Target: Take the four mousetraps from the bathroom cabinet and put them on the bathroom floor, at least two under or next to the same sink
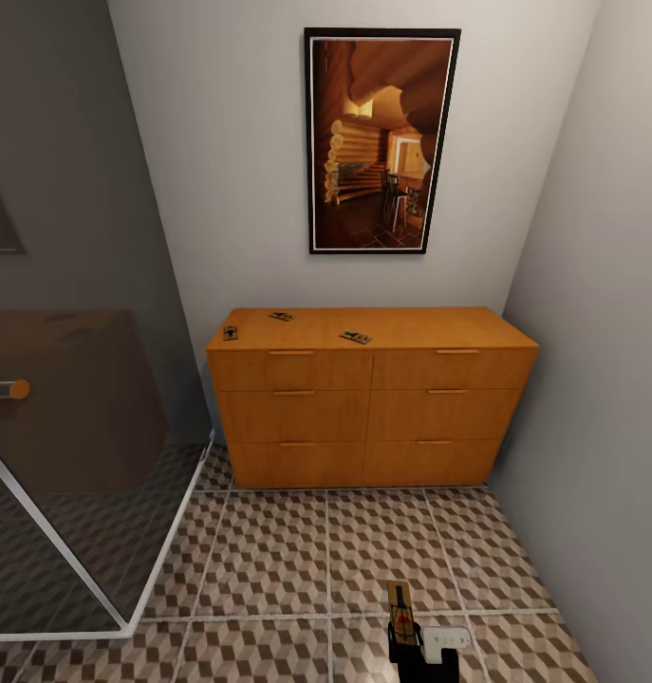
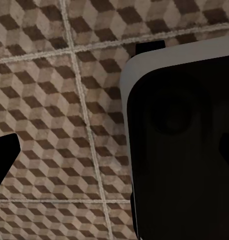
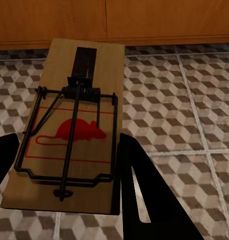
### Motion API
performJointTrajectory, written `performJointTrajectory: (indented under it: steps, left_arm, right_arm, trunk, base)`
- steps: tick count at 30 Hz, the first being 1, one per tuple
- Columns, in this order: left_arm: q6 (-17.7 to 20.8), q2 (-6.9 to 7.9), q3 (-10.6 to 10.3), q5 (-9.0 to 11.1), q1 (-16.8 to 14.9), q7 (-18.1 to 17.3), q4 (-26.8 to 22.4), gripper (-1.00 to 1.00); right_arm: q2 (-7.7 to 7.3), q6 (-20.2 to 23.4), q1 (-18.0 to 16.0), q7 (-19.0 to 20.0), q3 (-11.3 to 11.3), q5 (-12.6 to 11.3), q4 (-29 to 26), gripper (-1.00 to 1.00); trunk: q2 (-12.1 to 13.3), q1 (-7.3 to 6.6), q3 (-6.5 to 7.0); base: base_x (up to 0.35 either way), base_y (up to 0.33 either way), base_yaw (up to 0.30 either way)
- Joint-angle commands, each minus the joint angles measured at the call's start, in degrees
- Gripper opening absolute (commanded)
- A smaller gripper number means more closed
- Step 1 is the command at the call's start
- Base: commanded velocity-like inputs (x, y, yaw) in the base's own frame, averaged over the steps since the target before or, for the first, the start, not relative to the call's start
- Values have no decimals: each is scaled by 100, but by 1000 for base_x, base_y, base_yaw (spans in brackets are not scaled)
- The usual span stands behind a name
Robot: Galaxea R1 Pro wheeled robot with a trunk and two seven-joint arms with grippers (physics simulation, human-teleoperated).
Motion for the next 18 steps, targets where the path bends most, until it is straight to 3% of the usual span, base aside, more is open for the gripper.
performJointTrajectory:
  steps: [1,18]
  left_arm:
    - [-40,-2,-42,0,-9,19,25,100]
    - [-40,-2,-42,0,-9,19,25,100]
  right_arm:
    - [1,-12,-4,-27,-14,44,5,-100]
    - [1,-12,-4,-27,-14,44,5,-100]
  trunk:
    - [-3,0,-5]
    - [-3,0,-5]
  base:
    - [0,0,0]
    - [0,0,0]
